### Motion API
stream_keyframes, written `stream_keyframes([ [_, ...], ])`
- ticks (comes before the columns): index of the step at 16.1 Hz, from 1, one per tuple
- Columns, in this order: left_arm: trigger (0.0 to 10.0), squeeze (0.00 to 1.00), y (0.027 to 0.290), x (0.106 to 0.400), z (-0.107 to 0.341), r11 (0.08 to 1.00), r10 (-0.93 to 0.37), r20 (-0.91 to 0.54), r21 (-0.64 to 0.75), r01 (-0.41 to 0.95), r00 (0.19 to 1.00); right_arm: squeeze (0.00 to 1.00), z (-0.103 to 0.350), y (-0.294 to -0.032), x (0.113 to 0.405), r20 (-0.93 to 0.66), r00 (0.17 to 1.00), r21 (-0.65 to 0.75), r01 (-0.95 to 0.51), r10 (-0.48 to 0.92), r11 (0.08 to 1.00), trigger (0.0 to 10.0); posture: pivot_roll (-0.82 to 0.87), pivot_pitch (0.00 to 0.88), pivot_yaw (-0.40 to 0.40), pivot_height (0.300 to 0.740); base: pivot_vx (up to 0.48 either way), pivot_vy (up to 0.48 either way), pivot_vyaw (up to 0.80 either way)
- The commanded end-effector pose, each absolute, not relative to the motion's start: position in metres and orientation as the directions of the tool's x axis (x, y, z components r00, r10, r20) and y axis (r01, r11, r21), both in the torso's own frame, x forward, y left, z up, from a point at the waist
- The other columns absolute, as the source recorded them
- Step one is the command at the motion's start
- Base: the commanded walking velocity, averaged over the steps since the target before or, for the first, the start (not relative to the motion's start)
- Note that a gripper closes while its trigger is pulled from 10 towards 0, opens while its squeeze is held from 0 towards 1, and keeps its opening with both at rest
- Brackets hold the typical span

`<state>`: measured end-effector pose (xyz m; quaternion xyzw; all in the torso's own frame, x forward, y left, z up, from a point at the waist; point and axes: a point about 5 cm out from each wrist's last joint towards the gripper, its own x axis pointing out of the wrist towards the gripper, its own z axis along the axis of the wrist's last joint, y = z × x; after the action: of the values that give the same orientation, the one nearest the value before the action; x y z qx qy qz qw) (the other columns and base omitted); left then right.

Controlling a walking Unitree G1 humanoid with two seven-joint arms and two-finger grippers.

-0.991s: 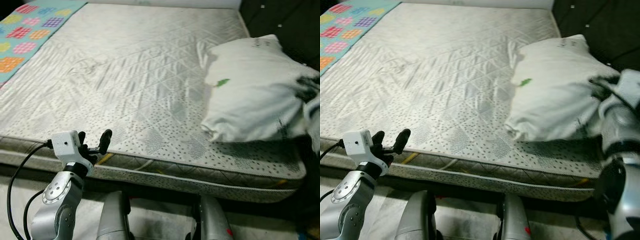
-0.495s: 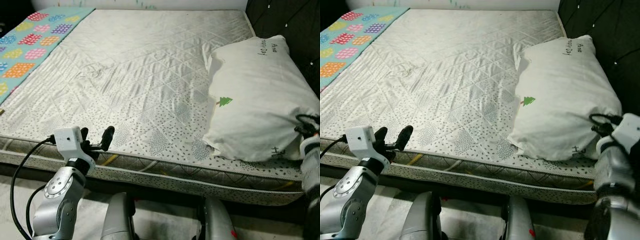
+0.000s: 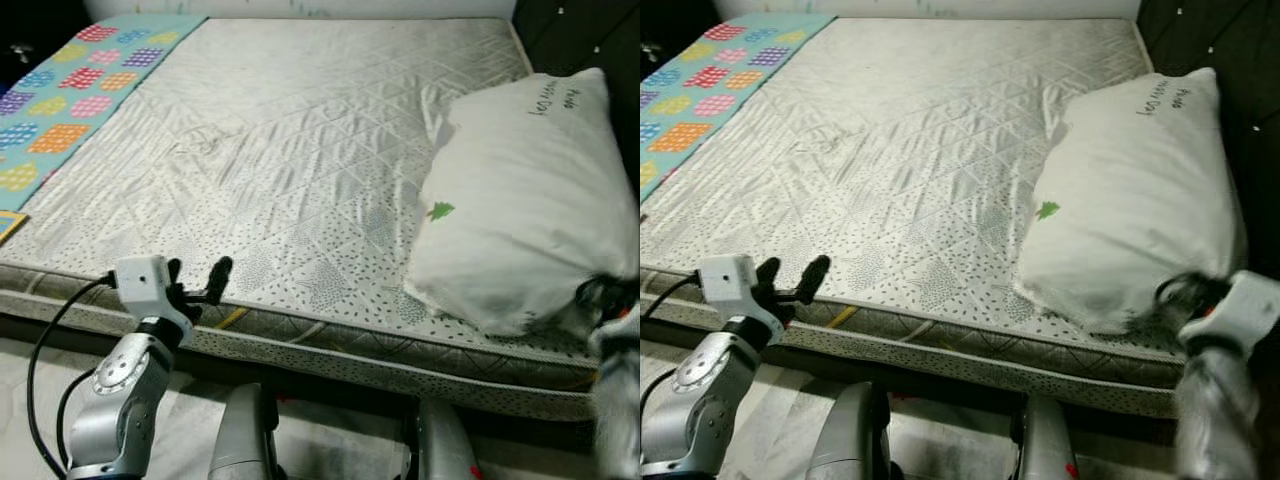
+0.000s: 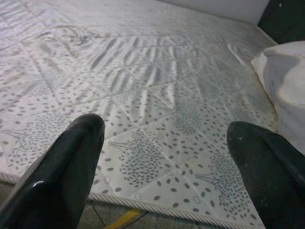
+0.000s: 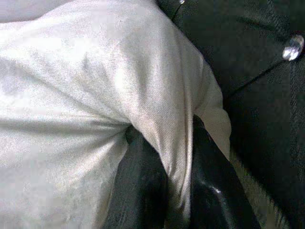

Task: Clean up the room

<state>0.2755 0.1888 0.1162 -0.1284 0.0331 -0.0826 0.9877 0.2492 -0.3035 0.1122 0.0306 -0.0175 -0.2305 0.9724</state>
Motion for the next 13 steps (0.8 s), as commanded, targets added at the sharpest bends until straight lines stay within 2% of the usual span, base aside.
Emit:
stream_keyframes([
  [1,10.0,0.00,0.190,0.278,0.117,0.956,-0.177,-0.043,-0.245,0.161,0.983,0.00,0.118,-0.302,0.243,0.047,0.881,0.071,0.467,-0.471,0.881,0.0,-0.05,0.079,0.084,0.566,0.000,0.000,0.00],
  [3,10.0,0.00,0.189,0.279,0.117,0.955,-0.185,-0.042,-0.245,0.170,0.982,0.00,0.123,-0.293,0.250,0.029,0.891,0.080,0.449,-0.452,0.890,0.0,-0.05,0.079,0.088,0.566,0.000,0.000,0.00],
  [6,10.0,0.00,0.188,0.280,0.116,0.955,-0.181,-0.040,-0.247,0.166,0.983,0.00,0.139,-0.294,0.280,0.050,0.905,0.088,0.416,-0.422,0.905,0.0,-0.04,0.073,0.075,0.566,0.000,0.000,0.00],
  [7,10.0,0.00,0.188,0.279,0.116,0.956,-0.170,-0.037,-0.250,0.156,0.985,0.00,0.160,-0.295,0.312,0.075,0.921,0.060,0.378,-0.382,0.924,0.0,-0.03,0.069,0.063,0.566,0.000,0.000,0.00],
  [9,10.0,0.00,0.188,0.278,0.116,0.957,-0.156,-0.031,-0.252,0.143,0.987,0.00,0.182,-0.297,0.340,0.091,0.935,0.031,0.342,-0.343,0.939,0.0,-0.01,0.065,0.047,0.566,0.000,0.000,0.00],
  [12,10.0,0.00,0.194,0.274,0.116,0.962,-0.121,-0.027,-0.249,0.111,0.992,0.00,0.212,-0.310,0.369,0.065,0.944,0.017,0.322,-0.323,0.946,0.0,0.01,0.062,0.023,0.566,0.000,0.000,0.00],
  [13,10.0,0.00,0.198,0.271,0.116,0.965,-0.101,-0.025,-0.245,0.092,0.995,0.00,0.228,-0.325,0.372,0.070,0.932,0.031,0.354,-0.355,0.935,0.0,0.02,0.061,0.013,0.566,0.000,0.000,0.00],
])
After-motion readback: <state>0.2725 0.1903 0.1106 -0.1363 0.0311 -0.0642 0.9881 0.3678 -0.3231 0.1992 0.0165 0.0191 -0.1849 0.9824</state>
